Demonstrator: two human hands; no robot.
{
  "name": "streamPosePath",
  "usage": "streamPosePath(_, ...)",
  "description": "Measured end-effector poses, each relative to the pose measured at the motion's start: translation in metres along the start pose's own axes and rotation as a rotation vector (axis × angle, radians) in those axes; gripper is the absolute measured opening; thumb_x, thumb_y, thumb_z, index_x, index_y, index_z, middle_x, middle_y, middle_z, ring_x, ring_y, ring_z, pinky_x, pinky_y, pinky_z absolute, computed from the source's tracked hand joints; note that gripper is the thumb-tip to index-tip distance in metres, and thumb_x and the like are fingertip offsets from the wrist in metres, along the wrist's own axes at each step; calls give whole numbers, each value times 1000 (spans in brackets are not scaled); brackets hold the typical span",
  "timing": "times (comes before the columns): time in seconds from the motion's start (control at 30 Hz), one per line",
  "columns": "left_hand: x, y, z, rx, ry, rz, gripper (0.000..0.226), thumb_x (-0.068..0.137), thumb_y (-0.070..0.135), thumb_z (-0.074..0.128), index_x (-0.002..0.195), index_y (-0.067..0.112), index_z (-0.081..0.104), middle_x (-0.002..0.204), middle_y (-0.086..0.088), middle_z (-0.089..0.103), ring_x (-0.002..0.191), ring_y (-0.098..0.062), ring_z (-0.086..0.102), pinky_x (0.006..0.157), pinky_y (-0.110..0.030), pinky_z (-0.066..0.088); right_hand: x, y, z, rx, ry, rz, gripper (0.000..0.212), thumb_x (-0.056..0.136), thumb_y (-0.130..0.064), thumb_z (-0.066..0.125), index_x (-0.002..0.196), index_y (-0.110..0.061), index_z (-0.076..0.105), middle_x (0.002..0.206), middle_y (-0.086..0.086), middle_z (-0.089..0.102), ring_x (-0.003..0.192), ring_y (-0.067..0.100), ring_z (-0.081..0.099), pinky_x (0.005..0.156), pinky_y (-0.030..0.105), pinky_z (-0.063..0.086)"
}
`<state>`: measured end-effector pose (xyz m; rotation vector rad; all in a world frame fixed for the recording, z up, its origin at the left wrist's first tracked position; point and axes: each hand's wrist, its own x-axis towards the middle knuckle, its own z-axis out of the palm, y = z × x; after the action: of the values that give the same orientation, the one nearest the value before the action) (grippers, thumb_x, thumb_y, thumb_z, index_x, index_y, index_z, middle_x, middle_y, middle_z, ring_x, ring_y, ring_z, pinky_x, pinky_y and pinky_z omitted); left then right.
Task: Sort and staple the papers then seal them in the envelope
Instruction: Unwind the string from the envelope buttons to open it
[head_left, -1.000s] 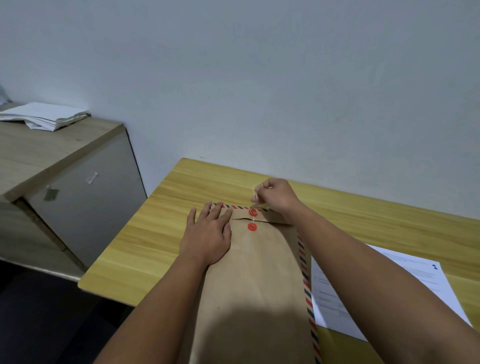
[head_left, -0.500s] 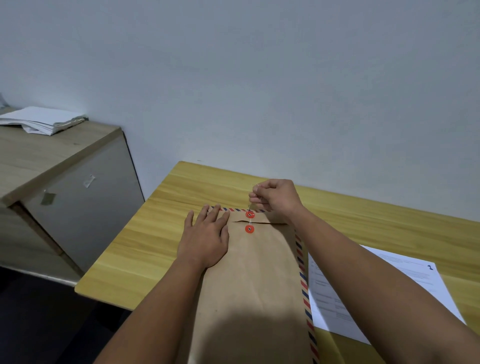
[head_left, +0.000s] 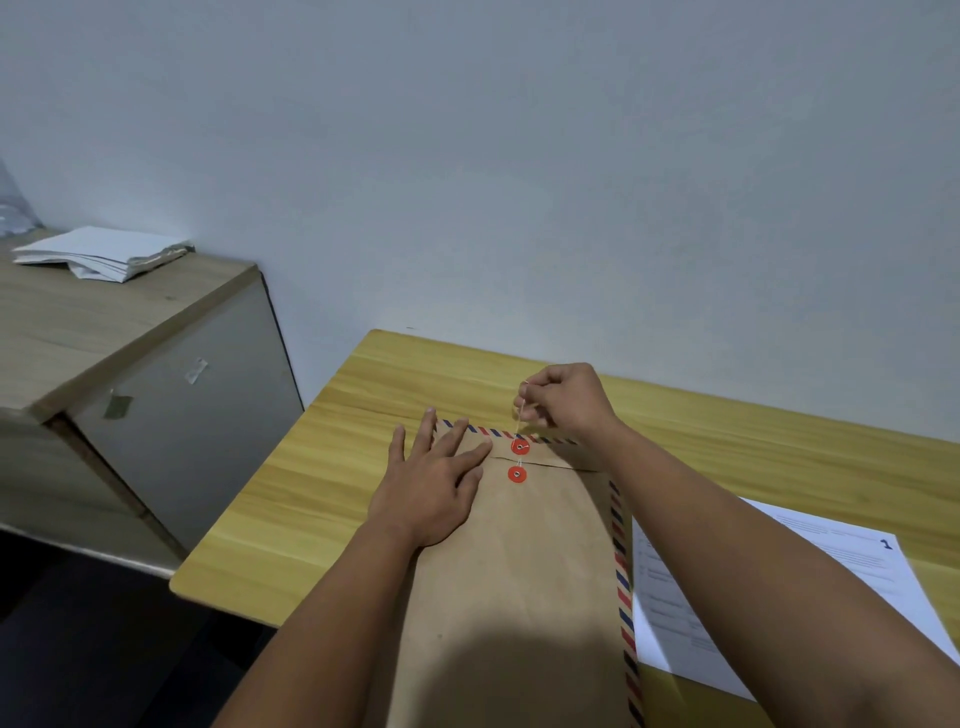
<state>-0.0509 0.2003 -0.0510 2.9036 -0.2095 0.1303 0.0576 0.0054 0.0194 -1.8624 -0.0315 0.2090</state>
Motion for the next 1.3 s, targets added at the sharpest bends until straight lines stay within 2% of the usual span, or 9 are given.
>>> streamPosePath(0.2, 0, 0, -1, -20, -8, -6, 50, 105, 54, 24, 154, 50, 30, 170, 13, 12, 158, -21, -11, 124, -59, -6, 13, -3, 32, 291, -8, 119, 11, 95, 10, 63, 85, 6, 63, 81, 26, 67, 59, 27, 66, 54, 31, 54)
streamPosePath(0.37, 1, 2, 1, -23, 6, -39, 51, 104, 53, 23, 154, 49, 30, 169, 14, 14, 158, -21, -7, 124, -58, -5, 13, 11, 15, -125, 143, -43, 20, 95, -1, 60, 77, -4, 70, 73, 13, 75, 64, 31, 71, 64, 41, 60)
streamPosePath(0.47, 3, 2, 3, -19, 23, -86, 51, 105, 51, 23, 155, 47, 32, 169, 11, 17, 158, -24, -2, 125, -57, -3, 3, 13, -6, -503, 165, -184, 17, 90, -9, 63, 81, -8, 78, 82, 7, 78, 79, 25, 73, 75, 35, 59)
streamPosePath(0.67, 4, 2, 4, -4, 33, -110, 52, 105, 51, 23, 155, 46, 31, 170, 9, 18, 158, -27, 1, 125, -57, -1, -18, 2, -42, -781, -97, -188, 14, 88, -22, 75, 85, -11, 84, 90, 1, 80, 91, 16, 72, 74, 26, 52)
streamPosePath(0.77, 5, 2, 4, 1, 35, -110, 52, 104, 51, 23, 155, 46, 31, 170, 8, 18, 158, -27, 1, 125, -57, 0, -26, -6, -46, -798, -280, -96, 21, 82, -37, 86, 74, -18, 83, 78, -5, 76, 76, 8, 67, 64, 24, 48)
streamPosePath(0.9, 5, 1, 4, -13, 40, -111, 52, 104, 50, 24, 155, 46, 33, 169, 8, 19, 158, -27, 2, 125, -57, 0, -31, -14, -39, -661, -403, -62, 19, 84, -26, 86, 75, -11, 81, 55, -12, 62, 50, 4, 49, 50, 20, 40)
streamPosePath(1.07, 5, 1, 6, -7, 47, -107, 51, 104, 51, 25, 154, 46, 33, 169, 8, 21, 158, -28, 4, 125, -58, 2, -35, -15, -5, -494, -314, -204, 15, 88, -21, 83, 87, -6, 83, 84, 13, 78, 73, 10, 62, 69, 26, 48)
streamPosePath(1.2, 2, 1, 5, 19, 40, -100, 52, 104, 52, 23, 154, 46, 32, 169, 7, 20, 158, -29, 5, 124, -59, 4, -53, -11, 16, -473, -479, -133, 10, 90, -11, 77, 86, -2, 80, 57, -10, 65, 50, -2, 50, 52, 12, 40)
streamPosePath(1.3, 3, 1, 5, 9, 38, -105, 51, 104, 49, 25, 155, 45, 32, 170, 8, 19, 158, -28, 3, 125, -58, 3, -62, -4, 8, -674, -628, -25, 6, 82, -14, 79, 80, -8, 80, 72, -3, 76, 67, 6, 63, 69, 26, 53)
